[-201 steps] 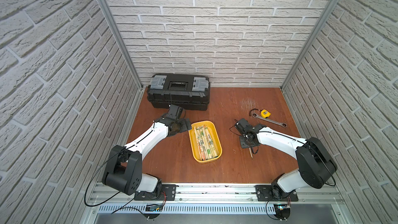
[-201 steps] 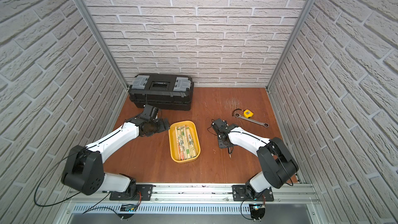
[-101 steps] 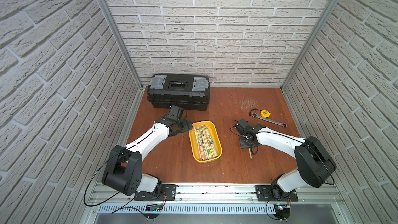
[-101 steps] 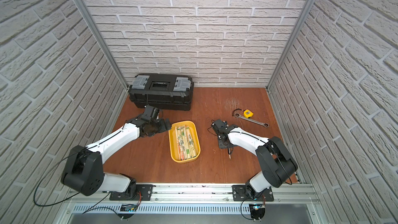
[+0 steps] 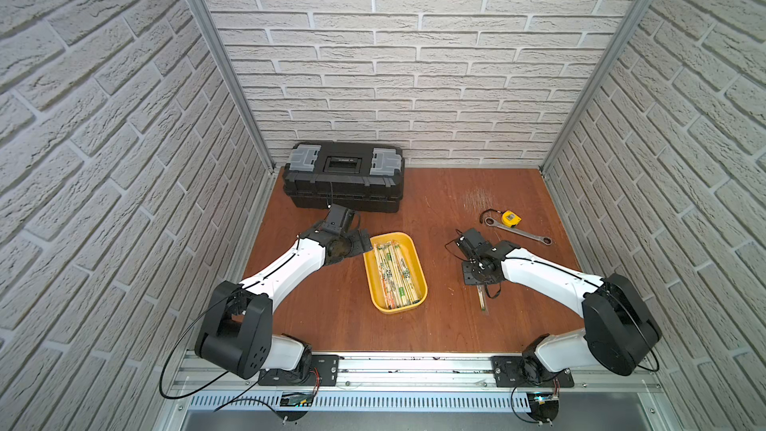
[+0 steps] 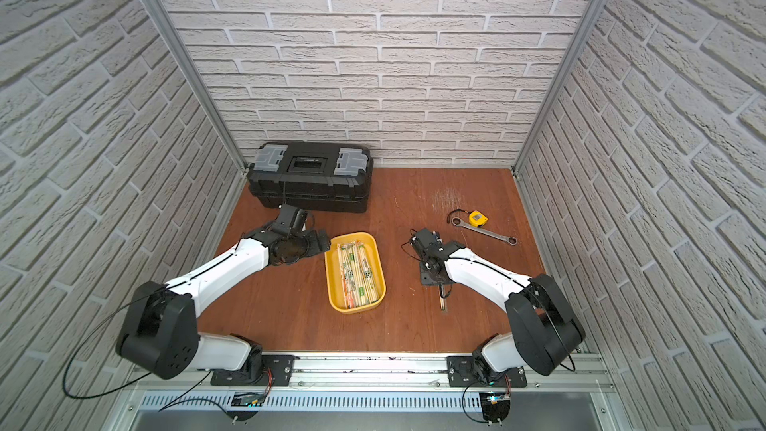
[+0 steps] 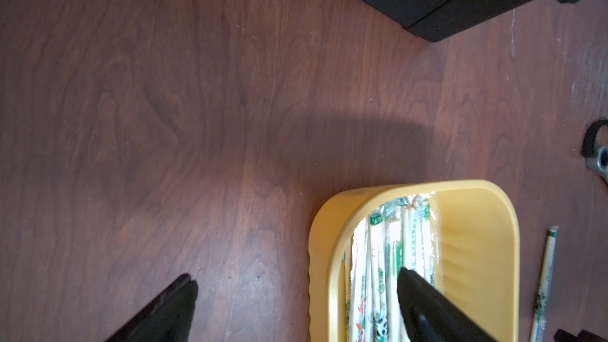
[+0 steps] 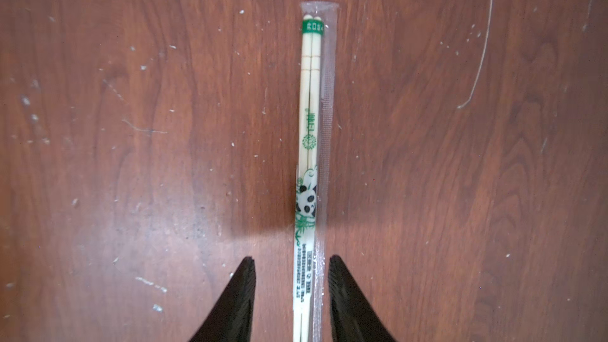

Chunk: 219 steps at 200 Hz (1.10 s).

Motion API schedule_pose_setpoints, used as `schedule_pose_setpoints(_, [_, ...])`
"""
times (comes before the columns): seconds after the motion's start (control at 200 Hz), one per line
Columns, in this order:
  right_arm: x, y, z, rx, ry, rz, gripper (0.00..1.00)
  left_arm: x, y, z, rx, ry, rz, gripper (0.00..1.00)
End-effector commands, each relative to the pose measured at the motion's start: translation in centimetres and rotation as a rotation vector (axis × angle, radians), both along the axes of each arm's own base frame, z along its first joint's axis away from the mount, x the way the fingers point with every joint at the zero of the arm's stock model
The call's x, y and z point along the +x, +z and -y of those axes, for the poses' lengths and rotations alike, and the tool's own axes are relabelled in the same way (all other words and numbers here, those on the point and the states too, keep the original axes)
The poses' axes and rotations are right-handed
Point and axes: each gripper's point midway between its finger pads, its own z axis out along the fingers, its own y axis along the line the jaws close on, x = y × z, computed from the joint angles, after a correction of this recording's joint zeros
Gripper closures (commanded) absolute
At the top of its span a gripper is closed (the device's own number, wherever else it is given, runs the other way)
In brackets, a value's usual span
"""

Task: Take the paired disposable chopsticks out of the storage box
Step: Place the paired disposable chopsticks at the center of the board, then adjust the storage box at the center of the board.

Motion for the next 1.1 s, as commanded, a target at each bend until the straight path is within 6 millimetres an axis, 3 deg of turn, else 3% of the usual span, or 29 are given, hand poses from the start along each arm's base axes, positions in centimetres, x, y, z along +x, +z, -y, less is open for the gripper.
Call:
schedule_pose_setpoints(0.0, [0.6, 1.3, -1.4, 0.087, -0.011, 0.022, 0.60, -0.3, -0.3, -0.5, 0.020, 0.019, 0.008, 0.02])
schedule_pose_setpoints(0.17, [1.4, 1.4, -4.4, 0.189, 0.016, 0.019, 0.60, 0.4, -1.0, 0.0, -0.008, 0.035, 0.006, 0.02])
schedule_pose_setpoints(0.65, [2.4, 0.1, -12.9, 0.298, 0.125, -0.005, 0.60, 2.8, -1.2, 5.2, -0.105, -0.028, 0.011, 0.02])
schedule_pose_setpoints(1.09, [-0.5, 0.5, -13.9, 0.355, 0.140, 0.002, 0.60, 1.7, -1.5, 9.4, -0.120, -0.127, -0.006, 0.02])
